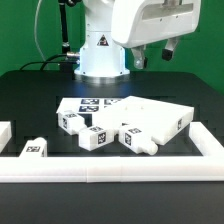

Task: Assemble one leg

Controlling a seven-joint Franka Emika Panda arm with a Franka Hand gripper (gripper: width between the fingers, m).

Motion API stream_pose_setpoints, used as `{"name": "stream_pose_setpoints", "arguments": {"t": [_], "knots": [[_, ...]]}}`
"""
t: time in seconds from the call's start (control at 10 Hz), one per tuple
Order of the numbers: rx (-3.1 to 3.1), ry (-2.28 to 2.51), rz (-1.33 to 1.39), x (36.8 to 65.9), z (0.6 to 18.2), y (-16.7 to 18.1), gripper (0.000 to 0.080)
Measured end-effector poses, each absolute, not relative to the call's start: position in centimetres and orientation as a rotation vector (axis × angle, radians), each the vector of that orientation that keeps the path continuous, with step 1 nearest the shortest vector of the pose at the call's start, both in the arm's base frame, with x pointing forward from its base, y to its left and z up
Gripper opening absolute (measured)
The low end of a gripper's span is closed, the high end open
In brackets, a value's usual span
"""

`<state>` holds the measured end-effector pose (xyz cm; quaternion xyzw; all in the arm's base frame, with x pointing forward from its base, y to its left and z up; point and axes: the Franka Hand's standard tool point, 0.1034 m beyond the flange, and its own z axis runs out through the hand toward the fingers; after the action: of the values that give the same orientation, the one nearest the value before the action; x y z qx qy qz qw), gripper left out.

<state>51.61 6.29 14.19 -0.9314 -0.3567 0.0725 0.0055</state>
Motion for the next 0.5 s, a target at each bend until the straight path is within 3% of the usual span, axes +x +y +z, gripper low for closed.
{"name": "stream_pose_setpoints", "arguments": {"t": [0.5], "knots": [[-2.915,-1.116,0.228,51.59,14.10,6.30,0.0650]]}}
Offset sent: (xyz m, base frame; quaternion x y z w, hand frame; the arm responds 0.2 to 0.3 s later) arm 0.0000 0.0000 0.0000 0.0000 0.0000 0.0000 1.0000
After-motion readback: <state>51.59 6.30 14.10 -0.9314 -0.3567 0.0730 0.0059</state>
